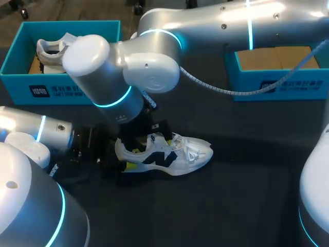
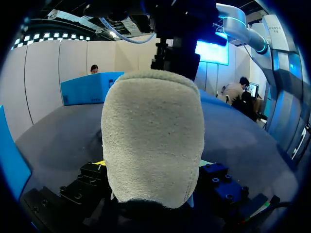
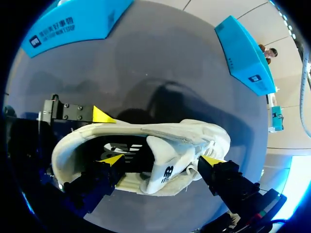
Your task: Take the shoe out of the shoebox, open the shoe tongue, remove and reinsert the insole, then place the shoe into the shoebox
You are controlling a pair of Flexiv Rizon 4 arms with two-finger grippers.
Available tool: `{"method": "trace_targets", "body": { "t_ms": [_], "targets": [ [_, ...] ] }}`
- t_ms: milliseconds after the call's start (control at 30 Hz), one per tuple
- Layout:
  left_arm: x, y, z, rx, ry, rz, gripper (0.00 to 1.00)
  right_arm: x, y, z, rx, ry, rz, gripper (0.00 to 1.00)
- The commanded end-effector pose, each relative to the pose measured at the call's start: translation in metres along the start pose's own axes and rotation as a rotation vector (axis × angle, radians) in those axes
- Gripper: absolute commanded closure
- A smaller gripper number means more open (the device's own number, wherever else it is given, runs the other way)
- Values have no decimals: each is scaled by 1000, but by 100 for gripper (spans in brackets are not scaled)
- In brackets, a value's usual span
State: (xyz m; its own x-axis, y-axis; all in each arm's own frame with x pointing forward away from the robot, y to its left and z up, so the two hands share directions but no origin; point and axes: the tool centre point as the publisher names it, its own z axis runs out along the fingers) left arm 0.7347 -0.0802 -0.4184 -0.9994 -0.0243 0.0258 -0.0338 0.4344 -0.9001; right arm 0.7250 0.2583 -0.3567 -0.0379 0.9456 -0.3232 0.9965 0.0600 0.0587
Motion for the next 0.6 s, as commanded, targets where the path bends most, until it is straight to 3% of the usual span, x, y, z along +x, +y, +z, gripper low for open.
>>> {"method": "trace_targets", "body": {
  "t_ms": [33,333,567,600],
  "targets": [
    [1,2,3,1,-4,0,100,1,-6,-3,-12,-24,296,7],
    [1,2,3,1,-4,0,100,-18,-5,-5,-14,-66,326,26],
    [1,2,3,1,-4,0,100,-28,-2,-10,-18,-85,334,34],
    [1,2,3,1,-4,0,100,-30,-2,-12,-22,-90,337,43]
  ]
}}
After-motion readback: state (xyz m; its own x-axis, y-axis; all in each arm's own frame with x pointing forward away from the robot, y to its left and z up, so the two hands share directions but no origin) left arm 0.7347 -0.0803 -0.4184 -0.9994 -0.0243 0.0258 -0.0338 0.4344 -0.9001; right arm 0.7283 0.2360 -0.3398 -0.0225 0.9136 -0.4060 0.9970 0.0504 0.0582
